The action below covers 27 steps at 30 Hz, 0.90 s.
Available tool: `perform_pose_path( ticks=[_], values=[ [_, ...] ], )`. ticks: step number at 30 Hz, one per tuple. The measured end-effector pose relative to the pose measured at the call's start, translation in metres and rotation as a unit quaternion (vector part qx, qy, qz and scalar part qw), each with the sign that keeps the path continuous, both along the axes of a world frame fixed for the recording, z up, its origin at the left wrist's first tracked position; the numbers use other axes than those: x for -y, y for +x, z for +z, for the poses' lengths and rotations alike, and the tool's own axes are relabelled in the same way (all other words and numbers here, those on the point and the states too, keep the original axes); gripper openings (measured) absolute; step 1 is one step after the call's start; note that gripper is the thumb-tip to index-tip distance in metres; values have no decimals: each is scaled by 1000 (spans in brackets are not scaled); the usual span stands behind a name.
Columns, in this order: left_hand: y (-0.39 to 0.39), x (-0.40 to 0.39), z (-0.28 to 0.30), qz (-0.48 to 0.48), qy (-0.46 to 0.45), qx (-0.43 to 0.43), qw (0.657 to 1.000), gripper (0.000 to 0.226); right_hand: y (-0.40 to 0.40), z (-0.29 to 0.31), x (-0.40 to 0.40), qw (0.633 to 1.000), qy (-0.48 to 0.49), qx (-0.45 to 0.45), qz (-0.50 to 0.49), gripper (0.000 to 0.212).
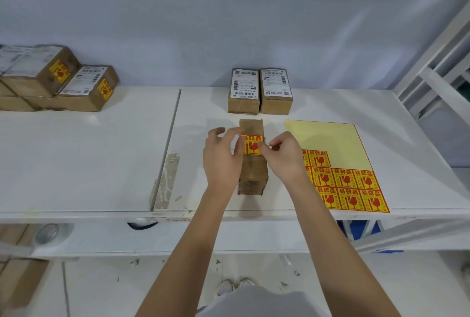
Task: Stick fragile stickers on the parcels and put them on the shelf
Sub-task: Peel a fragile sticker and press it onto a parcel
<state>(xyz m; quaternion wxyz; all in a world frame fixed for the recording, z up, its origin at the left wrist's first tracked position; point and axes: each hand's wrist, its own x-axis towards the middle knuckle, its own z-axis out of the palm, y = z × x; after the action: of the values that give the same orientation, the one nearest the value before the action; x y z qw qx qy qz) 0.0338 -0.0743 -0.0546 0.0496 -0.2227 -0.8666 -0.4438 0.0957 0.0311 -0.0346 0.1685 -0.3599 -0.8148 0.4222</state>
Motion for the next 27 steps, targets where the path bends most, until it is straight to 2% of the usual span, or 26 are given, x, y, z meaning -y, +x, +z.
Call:
perform_pose_path(
  ticks=[2, 4, 5, 7, 9, 11, 16, 20, 24, 27],
  values=[
    [2, 5, 0, -33, -66, -6, 997, 31, 2, -4, -1, 1000, -6, -7, 4, 23],
    [6, 10, 1, -80, -156, 25, 984, 42, 5, -8, 2, 1000, 12, -28, 3, 22],
    [7, 11, 2, -103, -183, 55, 976, 46, 7, -11, 4, 997, 55, -46, 11, 22],
    [8, 12, 4, -131, -201, 100, 966, 48, 12, -15, 9, 981, 170, -51, 82, 38],
    [6, 13, 3, -144, -219, 102, 960, 50, 15, -16, 18, 950, 255, -19, 181, 53],
    [4, 15, 1, -156, -242, 98, 953, 52, 17, -14, 26, 924, 301, 21, 237, 61],
    [4, 16, 2, -163, -264, 94, 946, 53, 16, -8, 25, 912, 301, 127, 248, 80],
    [7, 14, 5, -157, -276, 88, 944, 50, 25, -9, 19, 916, 290, 161, 224, 74],
    [4, 14, 5, -167, -272, 101, 942, 50, 21, -8, 18, 912, 298, 159, 232, 78],
    [5, 14, 7, -182, -267, 119, 939, 50, 20, -7, 19, 914, 287, 163, 237, 66]
  ],
)
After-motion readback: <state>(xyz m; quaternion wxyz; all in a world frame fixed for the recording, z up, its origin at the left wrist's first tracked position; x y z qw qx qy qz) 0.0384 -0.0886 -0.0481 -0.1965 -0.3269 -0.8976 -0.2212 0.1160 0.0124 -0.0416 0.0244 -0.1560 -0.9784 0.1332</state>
